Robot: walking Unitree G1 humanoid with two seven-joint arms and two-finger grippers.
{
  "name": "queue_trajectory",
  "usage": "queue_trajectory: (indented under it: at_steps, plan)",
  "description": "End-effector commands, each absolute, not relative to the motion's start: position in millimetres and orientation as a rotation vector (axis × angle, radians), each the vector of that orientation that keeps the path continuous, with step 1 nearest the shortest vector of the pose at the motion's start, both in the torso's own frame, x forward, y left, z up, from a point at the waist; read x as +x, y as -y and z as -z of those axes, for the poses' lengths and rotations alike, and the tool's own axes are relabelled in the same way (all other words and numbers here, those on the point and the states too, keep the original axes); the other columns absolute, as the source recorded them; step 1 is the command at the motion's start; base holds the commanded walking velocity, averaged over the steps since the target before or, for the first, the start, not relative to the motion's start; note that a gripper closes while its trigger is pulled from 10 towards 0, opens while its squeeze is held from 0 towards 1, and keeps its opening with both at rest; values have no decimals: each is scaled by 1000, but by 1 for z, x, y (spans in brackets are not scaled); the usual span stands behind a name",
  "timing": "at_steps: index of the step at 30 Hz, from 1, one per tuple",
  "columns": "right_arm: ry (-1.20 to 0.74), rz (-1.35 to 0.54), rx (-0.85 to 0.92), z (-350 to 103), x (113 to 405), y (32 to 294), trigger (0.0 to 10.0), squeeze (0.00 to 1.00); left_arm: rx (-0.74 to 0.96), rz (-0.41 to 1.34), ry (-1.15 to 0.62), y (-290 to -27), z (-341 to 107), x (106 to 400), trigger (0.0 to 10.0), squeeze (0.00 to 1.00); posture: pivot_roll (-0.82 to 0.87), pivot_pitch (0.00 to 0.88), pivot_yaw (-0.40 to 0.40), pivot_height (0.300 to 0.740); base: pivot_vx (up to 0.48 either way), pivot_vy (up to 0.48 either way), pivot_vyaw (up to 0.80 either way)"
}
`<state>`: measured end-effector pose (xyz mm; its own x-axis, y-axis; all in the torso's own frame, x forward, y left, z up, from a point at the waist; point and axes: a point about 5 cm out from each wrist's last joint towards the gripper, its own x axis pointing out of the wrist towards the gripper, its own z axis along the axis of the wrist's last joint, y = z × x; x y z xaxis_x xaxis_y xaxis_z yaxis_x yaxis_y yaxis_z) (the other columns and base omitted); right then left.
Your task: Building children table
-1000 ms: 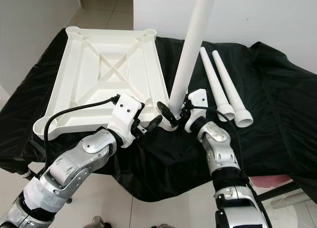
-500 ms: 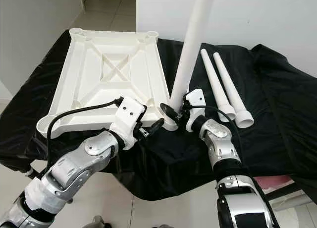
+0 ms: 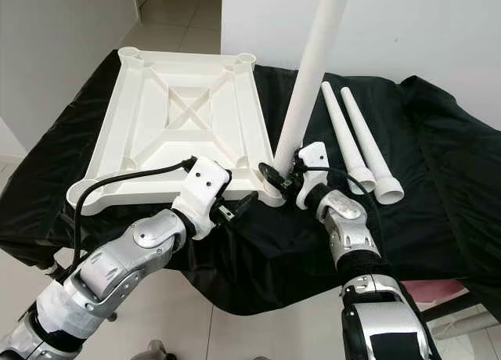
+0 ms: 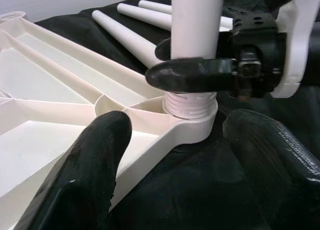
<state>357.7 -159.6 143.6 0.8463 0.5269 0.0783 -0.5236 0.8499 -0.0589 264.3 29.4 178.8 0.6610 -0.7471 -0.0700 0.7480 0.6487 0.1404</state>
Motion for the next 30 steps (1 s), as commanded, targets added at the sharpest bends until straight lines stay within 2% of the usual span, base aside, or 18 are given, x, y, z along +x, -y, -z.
queue_trajectory:
  at_steps: [1, 14, 16, 21, 25, 30]
  plan:
    - [53, -516, -22, -135, 355, 159, 10000, 0, 176, 1058, -35, -22, -171, 254, 10000, 0, 42, 12, -64, 740, 0, 0, 0]
    - [85, -265, 51, -135, 349, 150, 10000, 0, 195, 1041, -46, -27, -168, 255, 10000, 0, 58, 12, -70, 740, 0, 0, 0]
    - [95, -127, 43, -138, 344, 148, 10000, 0, 200, 1027, -50, -30, -167, 257, 10000, 0, 61, 11, -72, 740, 0, 0, 0]
    - [89, 51, 70, -139, 332, 140, 10000, 0, 211, 993, -52, -37, -166, 261, 10000, 0, 62, 13, -69, 740, 0, 0, 0]
    - [95, 71, 110, -140, 327, 131, 10000, 0, 218, 966, -48, -43, -168, 266, 10000, 0, 62, 15, -68, 740, 0, 0, 0]
    - [96, 62, 110, -141, 328, 133, 10000, 0, 234, 942, -47, -50, -169, 272, 10000, 0, 55, 28, -62, 740, 0, 0, 0]
